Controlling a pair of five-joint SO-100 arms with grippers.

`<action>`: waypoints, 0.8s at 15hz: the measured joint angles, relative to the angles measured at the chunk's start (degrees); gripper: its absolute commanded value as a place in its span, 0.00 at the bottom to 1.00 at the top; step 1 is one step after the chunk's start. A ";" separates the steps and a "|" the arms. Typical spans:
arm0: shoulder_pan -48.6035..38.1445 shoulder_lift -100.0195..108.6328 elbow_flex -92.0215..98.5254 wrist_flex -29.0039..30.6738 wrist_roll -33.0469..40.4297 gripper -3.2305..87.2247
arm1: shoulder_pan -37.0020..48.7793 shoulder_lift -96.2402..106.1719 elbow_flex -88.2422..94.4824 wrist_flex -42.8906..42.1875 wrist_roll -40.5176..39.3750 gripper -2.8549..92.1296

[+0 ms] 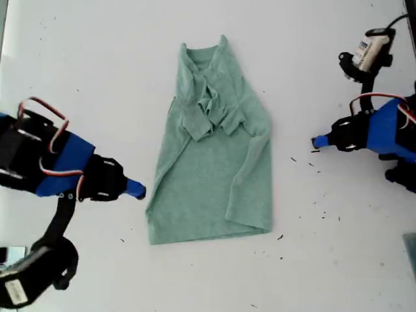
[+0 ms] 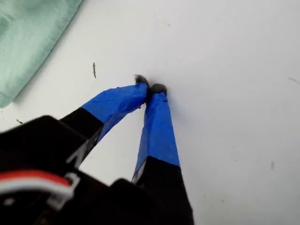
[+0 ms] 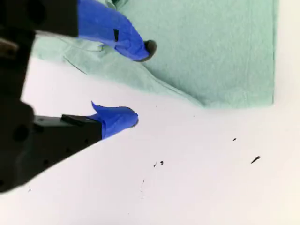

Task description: Fold t shirt

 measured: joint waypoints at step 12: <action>-1.41 -14.68 8.53 -18.46 4.92 0.03 | 0.00 4.75 1.49 2.11 0.00 0.06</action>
